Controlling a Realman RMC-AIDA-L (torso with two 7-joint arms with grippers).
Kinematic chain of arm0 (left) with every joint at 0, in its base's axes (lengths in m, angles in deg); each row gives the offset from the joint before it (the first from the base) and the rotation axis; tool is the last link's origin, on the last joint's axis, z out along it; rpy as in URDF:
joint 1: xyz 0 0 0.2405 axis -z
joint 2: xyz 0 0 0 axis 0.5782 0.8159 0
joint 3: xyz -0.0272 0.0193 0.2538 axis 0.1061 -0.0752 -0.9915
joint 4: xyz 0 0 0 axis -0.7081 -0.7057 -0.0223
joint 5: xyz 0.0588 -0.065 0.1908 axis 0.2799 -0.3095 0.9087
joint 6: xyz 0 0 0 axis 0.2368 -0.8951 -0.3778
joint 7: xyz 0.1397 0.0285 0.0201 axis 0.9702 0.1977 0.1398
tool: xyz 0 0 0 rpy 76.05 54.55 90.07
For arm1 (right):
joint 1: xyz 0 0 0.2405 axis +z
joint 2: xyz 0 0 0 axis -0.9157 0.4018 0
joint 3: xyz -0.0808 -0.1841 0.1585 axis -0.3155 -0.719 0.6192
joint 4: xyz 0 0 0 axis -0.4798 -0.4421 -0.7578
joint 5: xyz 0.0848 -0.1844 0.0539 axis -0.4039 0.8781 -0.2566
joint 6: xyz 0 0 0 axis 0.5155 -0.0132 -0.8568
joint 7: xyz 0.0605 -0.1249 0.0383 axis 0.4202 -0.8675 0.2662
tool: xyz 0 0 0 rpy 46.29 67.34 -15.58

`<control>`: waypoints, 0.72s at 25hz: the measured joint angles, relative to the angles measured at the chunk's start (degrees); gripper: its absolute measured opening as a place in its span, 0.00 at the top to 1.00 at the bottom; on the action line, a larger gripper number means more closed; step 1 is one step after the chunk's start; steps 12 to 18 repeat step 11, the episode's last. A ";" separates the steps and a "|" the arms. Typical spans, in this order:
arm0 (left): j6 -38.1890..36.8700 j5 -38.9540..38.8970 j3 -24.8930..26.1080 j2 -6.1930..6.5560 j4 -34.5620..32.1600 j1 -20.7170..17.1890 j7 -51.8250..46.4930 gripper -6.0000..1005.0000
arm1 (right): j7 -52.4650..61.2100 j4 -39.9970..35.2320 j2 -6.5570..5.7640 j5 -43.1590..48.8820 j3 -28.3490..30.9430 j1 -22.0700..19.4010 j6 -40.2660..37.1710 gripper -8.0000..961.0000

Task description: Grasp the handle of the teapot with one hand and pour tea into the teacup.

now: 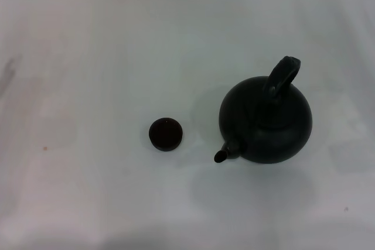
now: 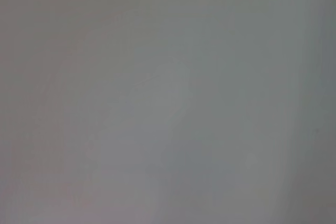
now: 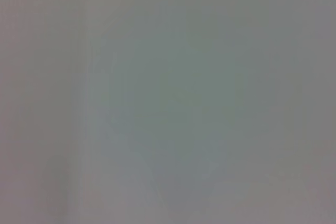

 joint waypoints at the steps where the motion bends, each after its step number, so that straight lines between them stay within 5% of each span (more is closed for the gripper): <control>1: 0.05 -0.13 0.09 0.04 -0.27 0.05 0.04 0.15 | -0.93 1.18 0.00 -0.01 0.41 0.40 -0.10 0.19; 18: -0.35 -2.34 0.57 -0.30 0.11 0.34 0.99 0.15 | -9.79 8.17 0.12 -3.62 0.87 2.93 5.09 0.19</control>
